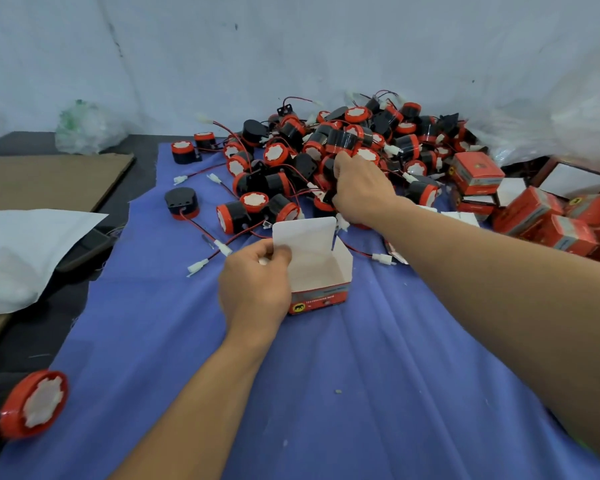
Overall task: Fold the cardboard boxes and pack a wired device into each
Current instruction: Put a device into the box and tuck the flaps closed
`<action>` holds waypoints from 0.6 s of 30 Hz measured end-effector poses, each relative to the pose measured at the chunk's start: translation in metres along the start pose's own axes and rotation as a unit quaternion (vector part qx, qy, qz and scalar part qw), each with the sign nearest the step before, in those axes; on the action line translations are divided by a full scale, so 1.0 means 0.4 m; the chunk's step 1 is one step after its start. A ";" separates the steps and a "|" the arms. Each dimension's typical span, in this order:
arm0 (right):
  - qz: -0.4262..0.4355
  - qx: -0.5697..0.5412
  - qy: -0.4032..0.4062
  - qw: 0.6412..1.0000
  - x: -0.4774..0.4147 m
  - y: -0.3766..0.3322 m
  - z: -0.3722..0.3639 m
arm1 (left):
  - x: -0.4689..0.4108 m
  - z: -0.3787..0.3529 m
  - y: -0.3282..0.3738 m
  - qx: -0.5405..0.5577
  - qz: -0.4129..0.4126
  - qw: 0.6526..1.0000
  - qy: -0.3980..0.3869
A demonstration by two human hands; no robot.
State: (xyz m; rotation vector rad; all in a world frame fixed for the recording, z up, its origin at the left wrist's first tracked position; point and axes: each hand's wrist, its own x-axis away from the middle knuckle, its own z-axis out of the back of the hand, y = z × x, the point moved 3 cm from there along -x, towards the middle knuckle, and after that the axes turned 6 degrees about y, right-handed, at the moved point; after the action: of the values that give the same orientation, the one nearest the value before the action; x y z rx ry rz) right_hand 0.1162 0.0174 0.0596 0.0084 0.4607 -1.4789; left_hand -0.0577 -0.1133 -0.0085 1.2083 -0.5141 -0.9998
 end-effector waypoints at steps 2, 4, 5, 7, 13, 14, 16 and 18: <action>-0.014 -0.042 0.010 0.999 0.018 0.019 0.030 | 0.001 0.000 -0.001 0.003 -0.001 1.000 -0.010; -0.048 -0.131 0.085 0.987 0.073 0.049 0.080 | 0.005 -0.002 0.000 0.010 0.005 1.000 -0.023; -0.070 -0.202 0.131 0.968 0.118 0.064 0.107 | 0.007 -0.004 0.002 0.012 0.008 0.999 -0.029; -0.109 -0.347 0.208 0.908 0.233 0.094 0.146 | 0.014 -0.011 0.010 0.009 0.005 0.999 -0.036; -0.124 -0.326 0.189 0.918 0.466 0.131 0.093 | 0.032 -0.011 0.012 -0.073 -0.033 0.997 0.022; -0.121 -0.320 0.164 0.925 0.475 0.133 0.074 | 0.034 -0.012 0.011 -0.074 -0.033 0.996 0.025; -0.106 -0.305 0.111 0.940 0.482 0.142 0.048 | 0.038 -0.013 0.010 -0.078 -0.036 0.996 0.025; -0.085 -0.296 0.072 0.949 0.483 0.154 0.044 | 0.041 -0.012 0.009 -0.084 -0.041 0.995 0.024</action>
State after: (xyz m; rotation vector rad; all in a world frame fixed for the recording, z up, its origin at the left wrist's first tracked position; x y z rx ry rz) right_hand 0.1845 -0.1652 0.0005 -0.4106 1.0320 -1.4608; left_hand -0.0444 -0.1244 -0.0092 1.1081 -0.3377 -1.0592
